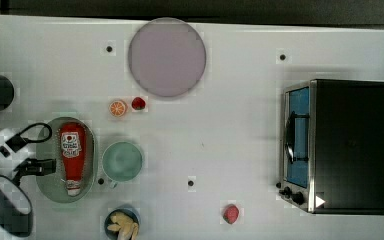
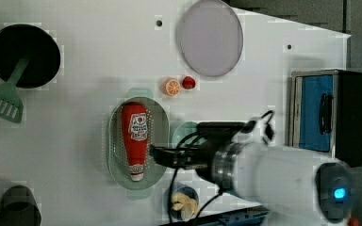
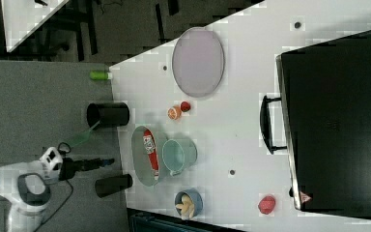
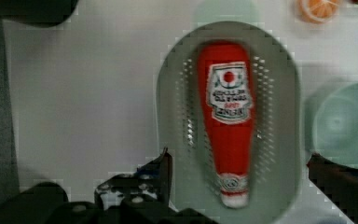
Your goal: Pick ketchup from strainer and place it on the table
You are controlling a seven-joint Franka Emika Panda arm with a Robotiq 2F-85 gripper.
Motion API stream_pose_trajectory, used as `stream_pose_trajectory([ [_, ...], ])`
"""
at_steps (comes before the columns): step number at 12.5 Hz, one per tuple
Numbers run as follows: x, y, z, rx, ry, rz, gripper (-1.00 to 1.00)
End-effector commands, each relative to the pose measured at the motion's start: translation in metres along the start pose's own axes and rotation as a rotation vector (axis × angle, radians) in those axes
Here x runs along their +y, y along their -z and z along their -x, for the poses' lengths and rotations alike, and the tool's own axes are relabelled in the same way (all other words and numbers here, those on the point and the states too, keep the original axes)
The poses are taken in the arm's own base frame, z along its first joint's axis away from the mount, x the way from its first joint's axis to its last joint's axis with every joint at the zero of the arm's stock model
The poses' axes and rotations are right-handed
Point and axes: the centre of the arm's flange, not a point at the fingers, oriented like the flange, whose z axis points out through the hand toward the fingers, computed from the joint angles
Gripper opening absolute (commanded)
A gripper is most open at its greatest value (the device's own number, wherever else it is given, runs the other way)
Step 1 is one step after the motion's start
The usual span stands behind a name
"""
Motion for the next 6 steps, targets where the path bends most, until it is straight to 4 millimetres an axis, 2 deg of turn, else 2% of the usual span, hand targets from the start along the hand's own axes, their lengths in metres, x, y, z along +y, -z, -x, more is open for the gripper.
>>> stream_pose_trajectory([
  [1, 0.031, -0.058, -0.013, 0.002, -0.073, -0.019, 1.0],
  [6, 0.032, -0.134, -0.005, -0.02, -0.146, -0.076, 1.0],
])
